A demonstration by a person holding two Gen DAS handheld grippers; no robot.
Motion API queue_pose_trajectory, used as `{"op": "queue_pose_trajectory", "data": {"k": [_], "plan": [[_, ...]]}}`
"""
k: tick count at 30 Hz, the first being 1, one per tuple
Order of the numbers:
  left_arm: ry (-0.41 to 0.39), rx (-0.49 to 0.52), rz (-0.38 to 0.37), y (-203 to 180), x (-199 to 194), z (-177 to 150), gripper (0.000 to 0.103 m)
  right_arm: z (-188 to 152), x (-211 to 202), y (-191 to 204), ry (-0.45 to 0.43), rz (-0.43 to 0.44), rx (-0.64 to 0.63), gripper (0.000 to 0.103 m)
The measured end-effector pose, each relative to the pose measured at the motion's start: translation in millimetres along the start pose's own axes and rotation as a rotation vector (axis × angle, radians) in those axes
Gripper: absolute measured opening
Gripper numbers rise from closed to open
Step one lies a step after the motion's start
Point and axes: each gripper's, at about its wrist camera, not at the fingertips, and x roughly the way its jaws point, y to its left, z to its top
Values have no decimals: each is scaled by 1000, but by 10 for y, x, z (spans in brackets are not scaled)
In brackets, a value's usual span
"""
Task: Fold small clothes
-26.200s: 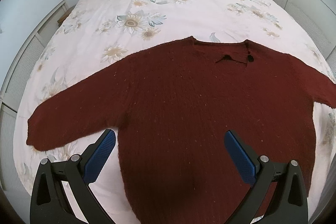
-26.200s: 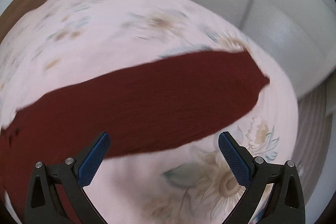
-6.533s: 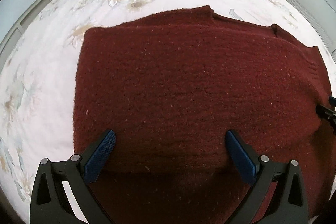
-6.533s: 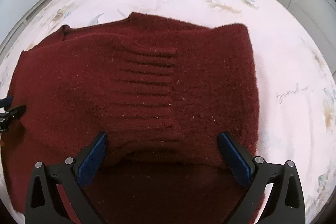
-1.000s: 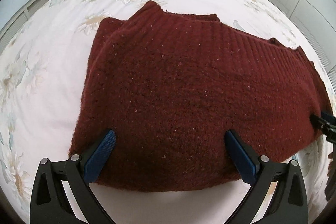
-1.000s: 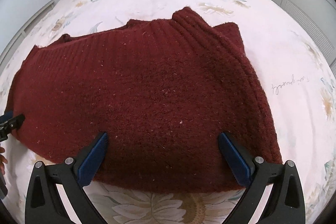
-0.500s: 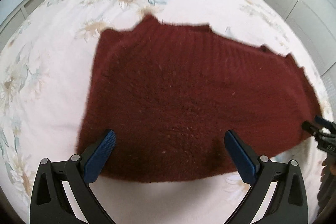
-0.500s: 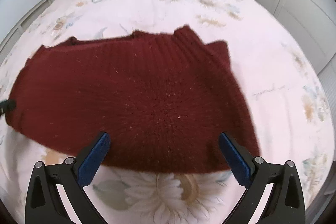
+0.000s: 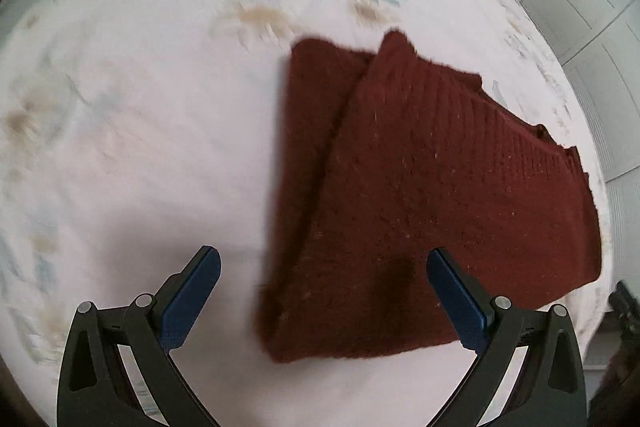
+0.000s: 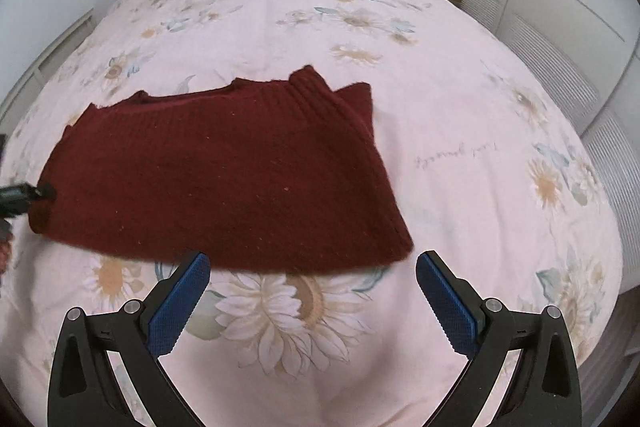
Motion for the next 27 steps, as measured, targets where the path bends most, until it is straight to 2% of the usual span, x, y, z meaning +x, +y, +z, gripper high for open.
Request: {"op": "queue_pose_trajectory", "data": {"k": [3,7,8,12,14,15,20,27], "plan": [[78,-7,-10,-14,228,4,102,-69,28,-98,17,-7,21,103],[57,-26,-49,35,246,-24,101,-154,79,-175,29,-10,42,103],[60,-22,-56,37,233,-29,98,-171,92,-194,32,-6,50,103],[88,-22,-138,8,161,-23,51,-197,110,-236,27,8,73,103],[102,-26,-150,-29,121,-3,36,-192,108,-249,25,12,79,103],[101,-22,-144,-53,93,7,33,-188,106,-257,24,12,81,103],[54,51,-97,-314,-163,98,27,-148,71,-350,4,27,105,103],[-11,145,-185,-976,-707,230,25,-98,-8,-562,-44,69,148,103]]}}
